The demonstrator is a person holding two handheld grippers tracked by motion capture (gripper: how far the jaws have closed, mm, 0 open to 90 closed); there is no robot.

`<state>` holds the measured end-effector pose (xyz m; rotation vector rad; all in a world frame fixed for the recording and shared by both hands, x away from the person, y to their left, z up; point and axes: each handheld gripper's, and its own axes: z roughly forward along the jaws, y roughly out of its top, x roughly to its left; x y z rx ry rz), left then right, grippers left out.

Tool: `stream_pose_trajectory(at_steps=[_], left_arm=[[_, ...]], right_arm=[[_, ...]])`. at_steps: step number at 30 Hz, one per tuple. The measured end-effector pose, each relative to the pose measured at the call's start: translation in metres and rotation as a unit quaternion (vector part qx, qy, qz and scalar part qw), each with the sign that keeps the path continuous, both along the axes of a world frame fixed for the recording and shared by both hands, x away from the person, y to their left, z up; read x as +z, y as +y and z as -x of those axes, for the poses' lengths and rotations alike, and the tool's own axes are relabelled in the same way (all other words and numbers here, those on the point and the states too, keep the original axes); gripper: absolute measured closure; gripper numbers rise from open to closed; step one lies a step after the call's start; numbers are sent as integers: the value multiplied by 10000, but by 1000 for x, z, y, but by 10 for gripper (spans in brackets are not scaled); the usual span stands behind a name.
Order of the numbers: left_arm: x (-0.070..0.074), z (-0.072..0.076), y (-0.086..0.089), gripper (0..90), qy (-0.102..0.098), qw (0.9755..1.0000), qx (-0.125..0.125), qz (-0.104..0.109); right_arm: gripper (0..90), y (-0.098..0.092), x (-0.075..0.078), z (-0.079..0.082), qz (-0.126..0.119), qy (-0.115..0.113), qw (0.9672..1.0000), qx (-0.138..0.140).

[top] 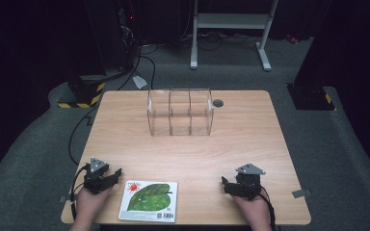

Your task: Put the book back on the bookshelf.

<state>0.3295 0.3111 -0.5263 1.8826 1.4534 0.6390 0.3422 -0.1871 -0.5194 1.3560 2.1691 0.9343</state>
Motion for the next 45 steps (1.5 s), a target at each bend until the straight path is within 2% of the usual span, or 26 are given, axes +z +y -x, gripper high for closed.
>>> stream_pose_trajectory(at_steps=[2, 3, 8, 10, 13, 16, 20, 26, 30, 37, 41, 43, 45], left_arm=[[1, 4, 2, 416, 15, 10000, -7, 81], [1, 5, 3, 414, 19, 10000, -34, 45], [3, 15, 2, 408, 33, 9998, -51, 177], [6, 20, 1, 422, -11, 9999, -107, 127], [10, 29, 0, 449, -107, 9997, -127, 171], [13, 38, -3, 460, -139, 9996, -143, 185], [15, 49, -9, 516, -98, 9991, -318, 246], [16, 57, -30, 534, -49, 9977, -611, 297], [12, 58, -42, 532, 72, 9965, -814, 198], [12, 65, -40, 513, 130, 9963, -805, 269], [10, 67, -43, 508, 167, 9956, -860, 327], [9, 67, -46, 519, 205, 9941, -955, 470], [9, 67, -47, 524, 190, 9945, -913, 473]], right_arm=[[159, 7, 6, 2, -46, -157, 9998, 118], [162, 11, 8, 3, -77, -206, 9996, 185], [179, 32, 13, 5, -266, -216, 9981, 517], [193, 40, 14, 7, -285, -219, 9974, 619], [230, 53, 16, 11, -350, -337, 9958, 773], [235, 66, 18, 13, -499, -309, 9938, 949], [266, 85, 18, 19, -558, -280, 9906, 1217], [325, 108, 16, 26, -750, -146, 9853, 1531], [357, 120, 13, 28, -725, -60, 9816, 1766], [369, 138, 8, 32, -730, 102, 9769, 2005], [369, 146, 5, 34, -624, 178, 9759, 2083], [374, 148, 4, 34, -567, 242, 9767, 2056], [374, 149, 3, 34, -528, 244, 9765, 2077]])
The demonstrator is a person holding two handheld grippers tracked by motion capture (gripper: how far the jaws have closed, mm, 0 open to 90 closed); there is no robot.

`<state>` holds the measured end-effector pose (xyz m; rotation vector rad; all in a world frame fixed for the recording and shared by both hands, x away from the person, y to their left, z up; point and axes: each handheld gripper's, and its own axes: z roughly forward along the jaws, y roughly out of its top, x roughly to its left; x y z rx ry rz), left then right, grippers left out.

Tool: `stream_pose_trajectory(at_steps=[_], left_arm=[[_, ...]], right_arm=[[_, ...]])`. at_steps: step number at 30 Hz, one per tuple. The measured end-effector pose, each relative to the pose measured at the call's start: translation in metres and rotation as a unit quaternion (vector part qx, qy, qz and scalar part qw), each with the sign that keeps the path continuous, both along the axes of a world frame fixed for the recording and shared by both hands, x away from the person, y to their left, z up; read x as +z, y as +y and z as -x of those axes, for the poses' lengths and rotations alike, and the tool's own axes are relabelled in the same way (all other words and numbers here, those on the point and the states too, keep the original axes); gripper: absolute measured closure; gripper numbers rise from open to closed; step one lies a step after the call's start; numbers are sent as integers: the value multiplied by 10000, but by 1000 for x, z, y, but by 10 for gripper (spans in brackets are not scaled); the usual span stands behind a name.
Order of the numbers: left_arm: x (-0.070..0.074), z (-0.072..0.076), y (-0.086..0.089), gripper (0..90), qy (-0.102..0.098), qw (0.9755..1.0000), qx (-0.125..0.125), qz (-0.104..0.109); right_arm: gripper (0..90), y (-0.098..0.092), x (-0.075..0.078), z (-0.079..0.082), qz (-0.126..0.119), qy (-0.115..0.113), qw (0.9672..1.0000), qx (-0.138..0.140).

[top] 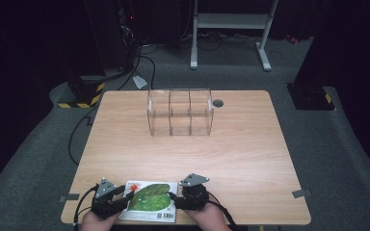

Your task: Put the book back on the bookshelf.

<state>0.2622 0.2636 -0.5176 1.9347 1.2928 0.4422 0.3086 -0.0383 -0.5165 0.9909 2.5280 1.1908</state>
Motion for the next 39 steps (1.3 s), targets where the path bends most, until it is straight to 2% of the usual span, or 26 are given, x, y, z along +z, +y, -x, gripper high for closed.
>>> stream_pose_trajectory(at_steps=[4, 7, 14, 17, 19, 23, 27, 35, 38, 39], left_arm=[[-1, -1, 2, 559, 16, 9999, 82, 133], [-2, -1, 1, 568, -10, 9999, 84, 115], [-3, -7, -7, 572, -68, 9999, 15, 138], [-3, -10, -11, 579, -71, 9998, -1, 161], [-3, -12, -14, 583, -84, 9998, -20, 186], [-3, -18, -24, 595, -138, 9998, -103, 136], [-4, -25, -36, 599, -205, 9996, -176, 93], [-6, -42, -60, 601, -326, 9989, -285, 156], [-5, -44, -66, 600, -381, 9987, -331, 44], [-5, -45, -67, 598, -370, 9989, -293, 70]], right_arm=[[374, -2, -1, -2, -63, 220, 9997, -34], [376, -3, -1, -4, -61, 277, 9996, -19], [398, -5, 2, -2, 149, -56, 9997, -157], [399, -8, 2, -5, 156, -126, 9995, -249], [399, -11, 2, -6, 143, -65, 9992, -359], [400, -18, 2, -8, 159, -155, 9987, -455], [408, -29, 2, -9, 224, -299, 9969, -687], [407, -50, 2, -16, 269, -399, 9923, -1138], [407, -55, 2, -17, 323, -481, 9906, -1241], [407, -56, 2, -17, 314, -482, 9905, -1253]])
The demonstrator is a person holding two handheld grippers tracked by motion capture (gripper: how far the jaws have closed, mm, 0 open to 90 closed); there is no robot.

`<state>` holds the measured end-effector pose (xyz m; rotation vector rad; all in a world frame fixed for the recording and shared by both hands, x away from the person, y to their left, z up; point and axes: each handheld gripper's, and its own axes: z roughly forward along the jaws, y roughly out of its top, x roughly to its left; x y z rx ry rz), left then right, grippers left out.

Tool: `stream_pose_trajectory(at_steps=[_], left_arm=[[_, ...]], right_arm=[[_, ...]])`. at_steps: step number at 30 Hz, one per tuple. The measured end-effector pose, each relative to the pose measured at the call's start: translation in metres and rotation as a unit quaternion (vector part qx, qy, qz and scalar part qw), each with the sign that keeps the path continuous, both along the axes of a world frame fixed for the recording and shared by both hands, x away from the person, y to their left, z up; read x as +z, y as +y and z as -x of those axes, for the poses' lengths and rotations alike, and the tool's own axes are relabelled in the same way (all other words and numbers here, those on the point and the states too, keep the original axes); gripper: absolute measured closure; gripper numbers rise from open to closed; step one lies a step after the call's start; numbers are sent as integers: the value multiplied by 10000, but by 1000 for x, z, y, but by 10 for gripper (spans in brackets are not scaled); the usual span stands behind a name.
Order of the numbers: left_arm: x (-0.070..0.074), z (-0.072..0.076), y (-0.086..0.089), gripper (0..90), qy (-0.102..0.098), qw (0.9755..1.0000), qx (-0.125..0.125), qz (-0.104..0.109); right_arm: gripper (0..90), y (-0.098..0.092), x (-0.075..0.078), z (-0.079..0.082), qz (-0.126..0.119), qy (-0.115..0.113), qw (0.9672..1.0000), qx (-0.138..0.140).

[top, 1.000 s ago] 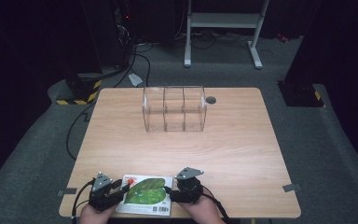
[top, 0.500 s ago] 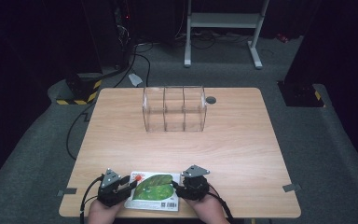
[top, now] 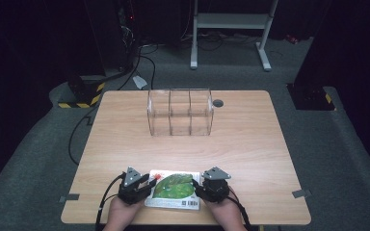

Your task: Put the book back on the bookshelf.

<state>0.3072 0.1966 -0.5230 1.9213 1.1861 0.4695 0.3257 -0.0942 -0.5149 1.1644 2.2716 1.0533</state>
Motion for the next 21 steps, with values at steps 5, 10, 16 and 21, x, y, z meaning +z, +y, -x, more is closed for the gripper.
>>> stream_pose_trajectory(at_steps=[5, 10, 16, 21], left_arm=[[2, 0, 3, 520, 247, 9996, -50, 87], [5, 9, 15, 493, 412, 9991, -93, 17], [8, 10, 10, 699, 475, 9986, -215, -1], [7, 10, 7, 710, 380, 9992, -146, -1]], right_arm=[[396, -5, 2, 5, -69, 49, 9999, 85], [356, -9, 7, 22, -236, 141, 9995, 184], [367, -10, 0, 26, -348, 527, 9977, 238], [372, -13, -1, 22, -487, 699, 9961, 240]])
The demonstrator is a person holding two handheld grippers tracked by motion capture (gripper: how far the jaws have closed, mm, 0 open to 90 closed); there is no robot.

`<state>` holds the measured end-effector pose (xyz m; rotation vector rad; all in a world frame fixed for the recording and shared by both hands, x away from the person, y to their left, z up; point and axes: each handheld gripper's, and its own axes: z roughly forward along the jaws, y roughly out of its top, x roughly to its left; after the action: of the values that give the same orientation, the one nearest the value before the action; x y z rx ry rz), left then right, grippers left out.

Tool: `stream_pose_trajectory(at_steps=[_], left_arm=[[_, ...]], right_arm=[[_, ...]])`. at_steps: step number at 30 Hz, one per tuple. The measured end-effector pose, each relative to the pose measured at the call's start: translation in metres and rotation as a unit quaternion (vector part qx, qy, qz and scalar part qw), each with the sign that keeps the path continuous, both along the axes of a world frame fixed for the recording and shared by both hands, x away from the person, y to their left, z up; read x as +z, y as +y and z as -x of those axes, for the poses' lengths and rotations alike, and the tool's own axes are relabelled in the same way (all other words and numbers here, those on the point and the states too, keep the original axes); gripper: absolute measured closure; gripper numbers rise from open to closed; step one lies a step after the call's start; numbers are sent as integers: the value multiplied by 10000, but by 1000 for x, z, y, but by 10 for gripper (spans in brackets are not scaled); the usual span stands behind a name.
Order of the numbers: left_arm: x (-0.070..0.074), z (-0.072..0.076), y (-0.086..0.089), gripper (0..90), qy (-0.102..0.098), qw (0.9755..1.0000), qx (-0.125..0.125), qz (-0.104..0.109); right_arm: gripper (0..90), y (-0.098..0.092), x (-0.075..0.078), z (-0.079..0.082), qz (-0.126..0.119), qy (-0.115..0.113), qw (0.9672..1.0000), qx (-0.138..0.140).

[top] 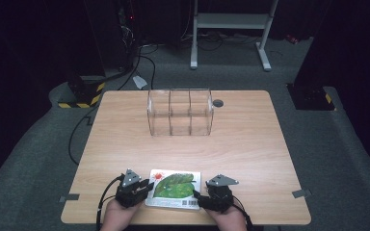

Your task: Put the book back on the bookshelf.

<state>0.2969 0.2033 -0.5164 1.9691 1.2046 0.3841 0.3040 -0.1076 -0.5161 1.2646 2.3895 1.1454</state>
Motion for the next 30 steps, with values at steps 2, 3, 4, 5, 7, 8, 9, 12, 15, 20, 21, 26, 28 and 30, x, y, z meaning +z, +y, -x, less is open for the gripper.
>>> stream_pose_trajectory(at_steps=[2, 3, 4, 5, 7, 8, 9, 12, 15, 20, 21, 26, 28, 30], left_arm=[[-1, 0, 0, 711, -35, 10000, 19, 39], [-2, -1, 0, 711, -56, 10000, 26, 51], [-3, -1, -1, 712, -98, 9999, 40, 96], [-4, -2, -2, 713, -125, 9998, 46, 130], [-5, -4, -4, 714, -169, 9997, 49, 173], [-6, -6, -6, 715, -186, 9996, 48, 191], [-6, -7, -7, 716, -199, 9996, 40, 199], [-7, -13, -13, 718, -238, 9995, 52, 208], [-6, -19, -20, 722, -330, 9994, 47, 74], [-6, -25, -32, 727, -441, 9989, 111, -65], [-6, -27, -33, 727, -413, 9990, 140, -44], [-4, -27, -26, 566, -142, 9996, 213, 109], [-5, -24, -22, 494, -50, 9994, 231, 243], [-8, -18, -21, 446, 53, 9992, 148, 374]], right_arm=[[380, 0, 0, -1, -2, -9, 10000, -20], [383, 1, 0, -2, 4, -33, 10000, -36], [386, 1, -1, -3, 6, -74, 10000, -51], [387, 2, -1, -4, 4, -78, 9999, -96], [391, 2, -1, -7, 46, -146, 9998, -157], [392, 2, 0, -9, 69, -162, 9997, -186], [395, 1, 0, -13, 79, -185, 9995, -237], [405, -1, 0, -20, 96, -201, 9992, -336], [416, -4, -1, -27, 171, -349, 9982, -446], [439, -7, 1, -41, 276, -431, 9965, -665], [438, -7, 1, -45, 305, -458, 9961, -696], [440, -17, 7, -47, 239, -377, 9953, -861], [383, -24, 12, -35, 11, -414, 9956, -846], [349, -24, 13, -21, -71, -347, 9965, -761]])
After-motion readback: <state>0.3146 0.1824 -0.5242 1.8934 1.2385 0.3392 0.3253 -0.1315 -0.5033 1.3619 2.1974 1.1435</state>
